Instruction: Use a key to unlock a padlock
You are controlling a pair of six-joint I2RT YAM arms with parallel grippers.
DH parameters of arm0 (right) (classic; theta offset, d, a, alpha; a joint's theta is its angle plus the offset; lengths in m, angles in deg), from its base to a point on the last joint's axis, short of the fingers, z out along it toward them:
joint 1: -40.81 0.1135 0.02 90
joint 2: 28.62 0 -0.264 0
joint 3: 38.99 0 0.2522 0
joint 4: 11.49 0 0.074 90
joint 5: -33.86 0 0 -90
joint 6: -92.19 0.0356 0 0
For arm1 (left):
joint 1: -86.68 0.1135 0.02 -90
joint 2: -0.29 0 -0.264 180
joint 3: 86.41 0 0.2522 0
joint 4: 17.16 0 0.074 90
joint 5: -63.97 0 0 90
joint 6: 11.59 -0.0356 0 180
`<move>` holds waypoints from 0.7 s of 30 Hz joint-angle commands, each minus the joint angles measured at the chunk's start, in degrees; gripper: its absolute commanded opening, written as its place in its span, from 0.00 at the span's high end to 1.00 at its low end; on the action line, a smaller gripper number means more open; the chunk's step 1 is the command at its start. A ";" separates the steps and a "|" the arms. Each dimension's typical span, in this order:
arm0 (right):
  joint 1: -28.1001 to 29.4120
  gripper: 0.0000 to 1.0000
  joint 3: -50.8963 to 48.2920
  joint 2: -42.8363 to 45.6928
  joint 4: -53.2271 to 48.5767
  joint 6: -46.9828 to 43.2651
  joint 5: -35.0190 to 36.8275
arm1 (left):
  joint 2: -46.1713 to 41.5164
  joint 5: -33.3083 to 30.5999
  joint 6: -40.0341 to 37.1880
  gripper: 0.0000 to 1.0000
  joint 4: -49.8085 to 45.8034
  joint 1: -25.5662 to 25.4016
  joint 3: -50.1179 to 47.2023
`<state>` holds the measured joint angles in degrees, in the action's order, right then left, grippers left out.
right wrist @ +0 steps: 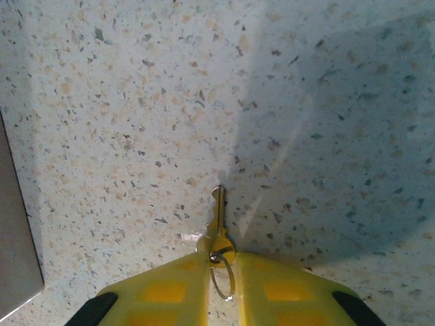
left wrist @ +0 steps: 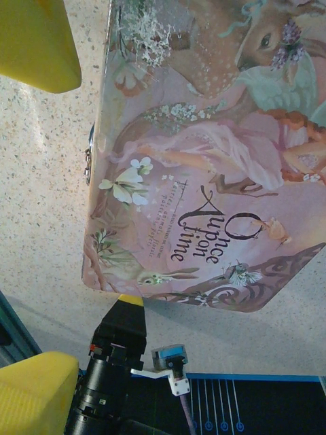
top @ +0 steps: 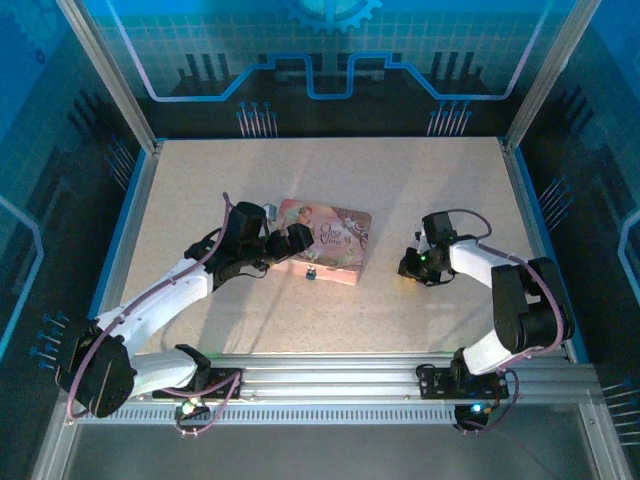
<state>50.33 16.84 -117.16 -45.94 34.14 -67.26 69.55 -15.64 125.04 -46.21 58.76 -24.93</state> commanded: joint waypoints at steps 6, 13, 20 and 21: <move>0.24 0.94 0.43 0.82 2.27 -1.26 -1.01 | -1.41 0.46 -0.05 0.01 -1.67 -0.45 -0.14; 0.26 0.98 -2.51 6.81 6.04 -1.61 -3.50 | -2.01 1.48 1.12 0.01 -1.03 -0.45 0.35; 2.85 0.99 -5.41 15.69 15.97 -2.43 -11.89 | -2.29 6.28 3.81 0.01 4.02 -0.48 1.18; 3.78 0.99 -5.25 16.75 16.80 -2.86 -12.72 | -2.43 7.10 4.05 0.01 5.15 -0.51 1.27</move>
<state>51.84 12.05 -103.54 -35.49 32.80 -74.56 68.78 -12.65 127.40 -44.86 58.76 -24.93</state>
